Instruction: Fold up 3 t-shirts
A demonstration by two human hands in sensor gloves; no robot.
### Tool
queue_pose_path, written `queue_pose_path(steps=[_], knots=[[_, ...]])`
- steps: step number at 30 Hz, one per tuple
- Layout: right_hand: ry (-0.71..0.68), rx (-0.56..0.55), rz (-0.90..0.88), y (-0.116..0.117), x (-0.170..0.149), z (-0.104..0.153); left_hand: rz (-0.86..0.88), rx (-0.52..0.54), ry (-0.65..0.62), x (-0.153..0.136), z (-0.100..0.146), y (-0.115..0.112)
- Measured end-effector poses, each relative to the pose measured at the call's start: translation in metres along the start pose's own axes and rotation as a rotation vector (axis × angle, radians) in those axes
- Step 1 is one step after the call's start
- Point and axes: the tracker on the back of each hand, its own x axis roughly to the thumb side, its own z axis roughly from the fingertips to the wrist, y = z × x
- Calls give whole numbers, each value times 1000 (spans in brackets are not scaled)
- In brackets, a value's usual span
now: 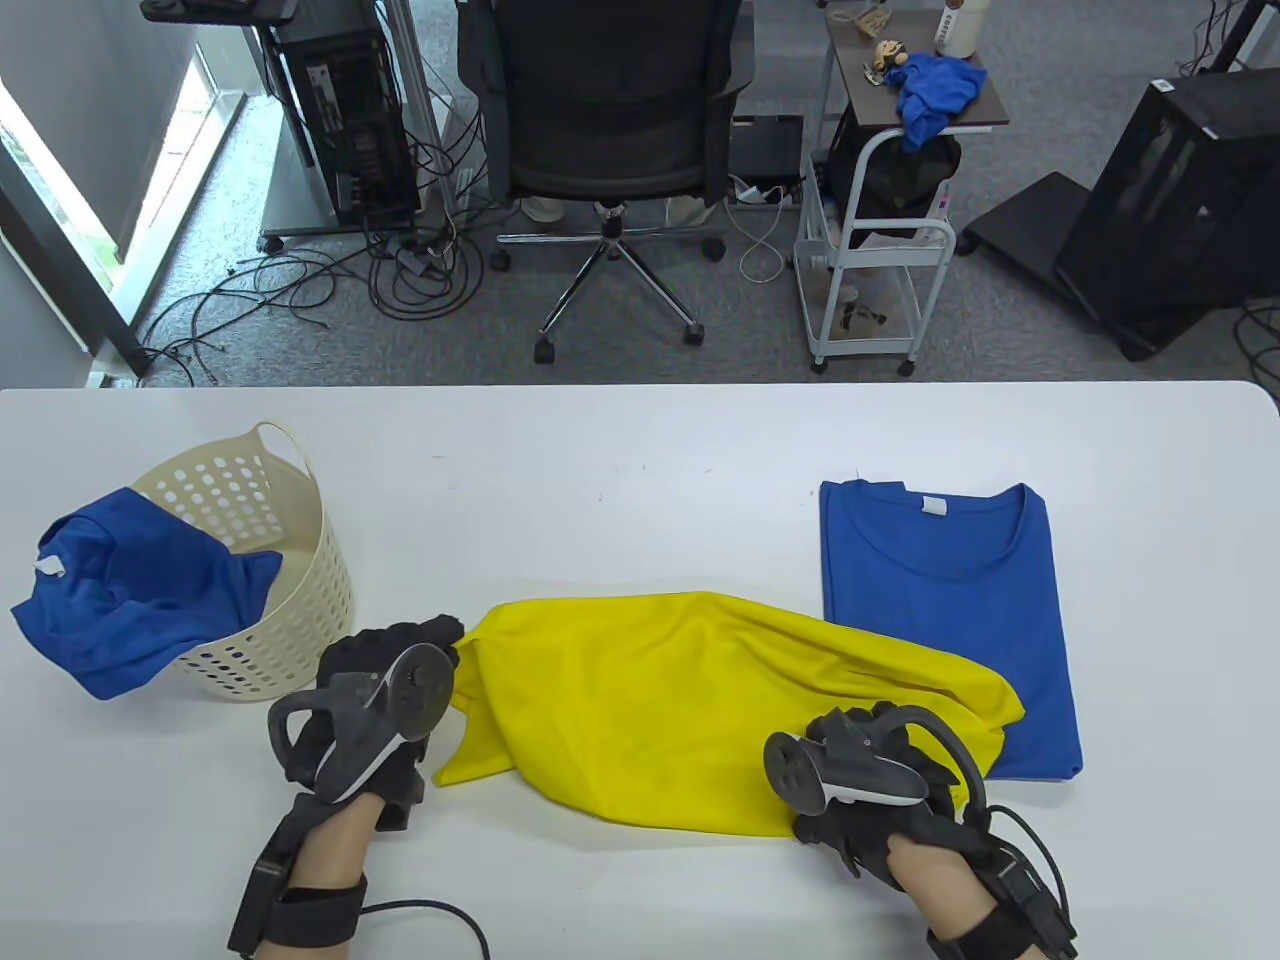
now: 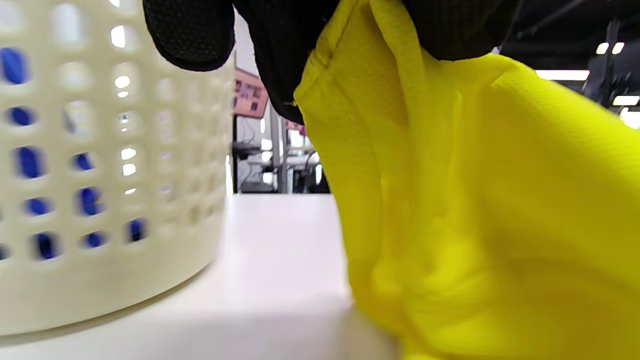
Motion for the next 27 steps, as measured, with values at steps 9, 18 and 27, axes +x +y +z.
queue_pose_path(steps=[9, 18, 27], knots=[[-4, -113, 81, -3, 11, 1, 151, -112, 33, -26, -9, -24], [245, -356, -1, -25, -38, 23, 33, -124, 28, -14, -14, -37], [247, -311, -123, -14, -49, 16, 209, -301, -80, -28, -1, -25]])
